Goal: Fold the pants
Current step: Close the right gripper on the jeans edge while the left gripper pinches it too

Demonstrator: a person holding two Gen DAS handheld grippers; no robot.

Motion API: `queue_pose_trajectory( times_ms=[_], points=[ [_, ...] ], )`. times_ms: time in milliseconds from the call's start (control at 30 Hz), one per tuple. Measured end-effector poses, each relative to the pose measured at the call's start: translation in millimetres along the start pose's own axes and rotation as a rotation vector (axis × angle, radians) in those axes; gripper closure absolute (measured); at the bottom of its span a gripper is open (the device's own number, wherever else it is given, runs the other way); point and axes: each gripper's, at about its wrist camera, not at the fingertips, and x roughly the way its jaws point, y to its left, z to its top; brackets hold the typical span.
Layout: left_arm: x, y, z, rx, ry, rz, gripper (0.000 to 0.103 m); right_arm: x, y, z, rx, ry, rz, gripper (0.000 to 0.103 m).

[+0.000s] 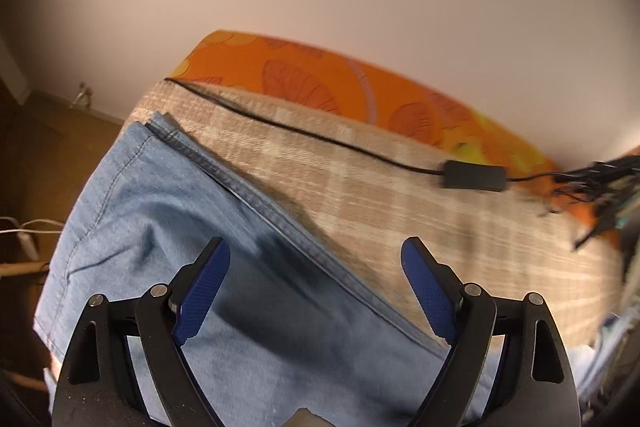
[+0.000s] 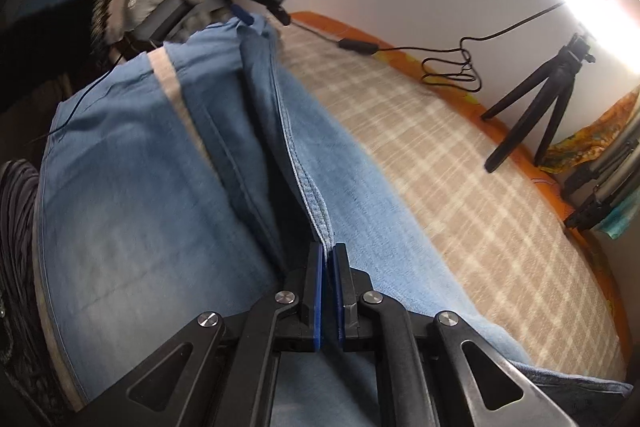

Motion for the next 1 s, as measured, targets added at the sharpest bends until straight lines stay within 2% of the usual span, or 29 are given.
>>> queue_pose_trajectory(
  times_ms=[167, 233, 367, 400, 433, 467, 500, 533, 567, 600, 800, 1000],
  points=[
    [30.0, -1.0, 9.3, 0.017, 0.068, 0.122, 0.015, -1.2, -0.4, 0.5, 0.0, -0.007, -0.007, 0.101],
    [33.7, 0.6, 8.2, 0.025, 0.051, 0.141, 0.015, -2.6, -1.3, -0.7, 0.005, -0.012, -0.006, 0.101],
    [32.0, 4.8, 2.0, 0.029, -0.02, 0.122, 0.02, 0.0, 1.7, -1.0, -0.014, -0.008, -0.025, 0.101],
    [30.1, 6.1, -1.1, 0.041, -0.045, 0.121, 0.028, 0.4, 2.2, -0.7, -0.016, -0.007, -0.029, 0.101],
    [26.9, 8.8, -4.3, 0.052, -0.077, 0.119, 0.044, 0.7, 1.6, -0.4, -0.016, -0.007, -0.031, 0.101],
    [24.3, 12.3, -6.0, 0.05, -0.1, 0.117, 0.055, 0.5, 0.6, -0.2, -0.013, -0.007, -0.034, 0.101],
    [22.2, 16.6, -7.2, 0.046, -0.115, 0.113, 0.074, 0.5, -0.8, -0.1, -0.011, -0.009, -0.035, 0.101],
    [18.8, 24.7, -9.9, 0.033, -0.128, 0.091, 0.085, 0.2, -2.2, 0.1, -0.007, -0.011, -0.038, 0.101],
    [17.2, 30.0, -11.0, 0.023, -0.133, 0.066, 0.087, 0.1, -3.2, 0.7, -0.004, -0.012, -0.041, 0.101],
    [15.6, 37.4, -12.8, 0.014, -0.138, 0.044, 0.095, 0.3, -3.6, 1.5, -0.003, -0.013, -0.047, 0.101],
    [-12.2, 64.7, -28.1, -0.054, -0.23, -0.078, 0.098, 3.8, -9.6, 9.2, 0.013, -0.014, -0.108, 0.101],
    [-60.4, 83.5, -38.7, -0.059, -0.321, -0.15, 0.098, -18.2, -14.0, 21.3, 0.035, -0.062, -0.169, 0.101]
  ],
)
